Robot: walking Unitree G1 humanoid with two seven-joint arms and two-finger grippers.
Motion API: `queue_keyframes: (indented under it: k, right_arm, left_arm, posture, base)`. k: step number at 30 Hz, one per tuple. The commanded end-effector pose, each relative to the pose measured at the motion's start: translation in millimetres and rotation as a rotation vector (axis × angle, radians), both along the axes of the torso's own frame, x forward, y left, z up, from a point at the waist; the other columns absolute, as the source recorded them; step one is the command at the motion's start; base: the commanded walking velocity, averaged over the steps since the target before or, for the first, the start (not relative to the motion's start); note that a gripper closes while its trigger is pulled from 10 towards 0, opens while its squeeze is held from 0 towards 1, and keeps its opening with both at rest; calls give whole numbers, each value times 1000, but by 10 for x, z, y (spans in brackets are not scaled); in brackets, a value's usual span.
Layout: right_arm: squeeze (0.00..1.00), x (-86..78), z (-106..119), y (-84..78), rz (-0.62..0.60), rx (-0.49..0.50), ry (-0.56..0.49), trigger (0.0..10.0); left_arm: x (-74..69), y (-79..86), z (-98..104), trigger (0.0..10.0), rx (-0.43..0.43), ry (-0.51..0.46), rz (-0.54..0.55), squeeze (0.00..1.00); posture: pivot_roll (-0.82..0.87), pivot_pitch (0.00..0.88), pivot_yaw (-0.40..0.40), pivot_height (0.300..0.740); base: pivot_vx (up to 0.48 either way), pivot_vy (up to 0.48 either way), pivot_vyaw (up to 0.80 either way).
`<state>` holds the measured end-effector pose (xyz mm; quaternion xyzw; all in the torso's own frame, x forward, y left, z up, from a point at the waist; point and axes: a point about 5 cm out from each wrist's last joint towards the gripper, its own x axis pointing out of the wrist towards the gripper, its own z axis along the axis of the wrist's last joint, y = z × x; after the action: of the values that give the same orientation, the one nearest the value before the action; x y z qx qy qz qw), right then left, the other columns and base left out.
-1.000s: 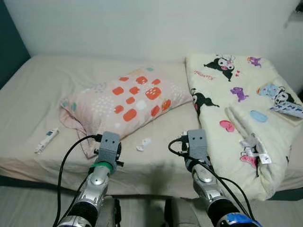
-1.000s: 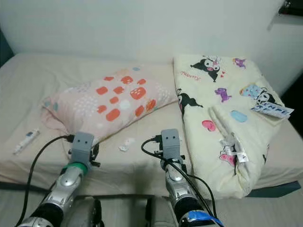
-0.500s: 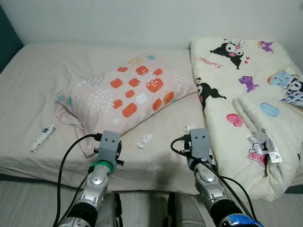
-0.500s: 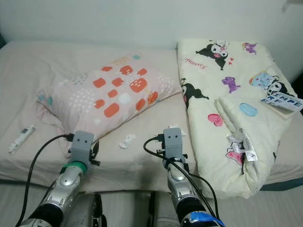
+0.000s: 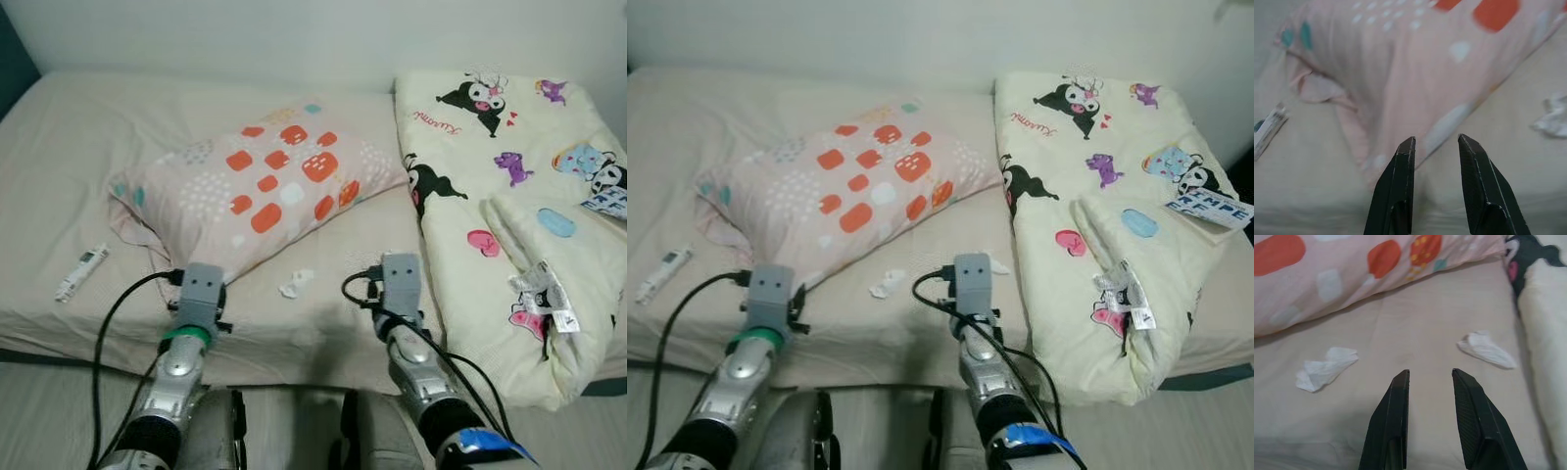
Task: Clean up the room
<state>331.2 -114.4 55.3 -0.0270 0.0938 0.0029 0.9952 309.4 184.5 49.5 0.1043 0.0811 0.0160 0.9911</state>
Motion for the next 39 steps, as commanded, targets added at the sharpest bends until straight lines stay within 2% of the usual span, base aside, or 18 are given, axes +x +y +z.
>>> queue_keyframes:
  k: [1, 6, 8, 10, 13, 17, 23, 29, 39]
  right_arm:
    - [0, -48, -105, -7, 12, -20, 55, 10000]
    - [0, -33, -93, -59, 15, -37, 52, 10000]
    - [0, -31, -90, -122, 1, -45, 47, 10000]
    - [0, -72, -135, -262, -43, -42, 55, 10000]
    - [0, -172, -243, -304, -56, -26, 80, 10000]
    - [0, -193, -250, -291, -27, -39, 69, 10000]
    - [0, -39, -113, -249, -11, -65, 53, 10000]
    - [0, 19, -48, -197, 15, -61, 39, 10000]
    - [0, -38, -95, -136, 38, -56, 28, 10000]
  left_arm:
    - [-84, 29, -100, 10000, 2, 44, 6, 0]
    - [-68, 16, -80, 10000, -6, 41, -8, 0]
    - [-47, -31, -85, 10000, -8, 48, -26, 0]
    - [-1, -161, -61, 10000, 2, 46, -85, 0]
    - [27, -223, -26, 10000, 17, 32, -108, 0]
    - [-4, -249, -46, 10000, -2, 36, -100, 0]
    - [-94, -232, -120, 10000, -4, 54, -89, 0]
    - [-127, -203, -129, 10000, -5, 50, -78, 0]
    - [-177, -119, -111, 10000, 19, 39, -84, 0]
  posture:
    - [62, 197, -58, 608]
    - [42, 177, -20, 608]
    - [37, 172, -7, 608]
    - [34, 162, -8, 608]
    - [32, 160, -10, 599]
    - [21, 165, -9, 584]
    - [21, 178, -35, 570]
    - [32, 180, -48, 565]
    - [56, 176, -44, 551]
  base:
    - [0, 0, 0]
    - [0, 0, 0]
    - [0, 0, 0]
    - [0, 0, 0]
    - [0, 0, 0]
    - [0, 0, 0]
    - [0, 0, 0]
    - [0, 0, 0]
    - [0, 0, -40]
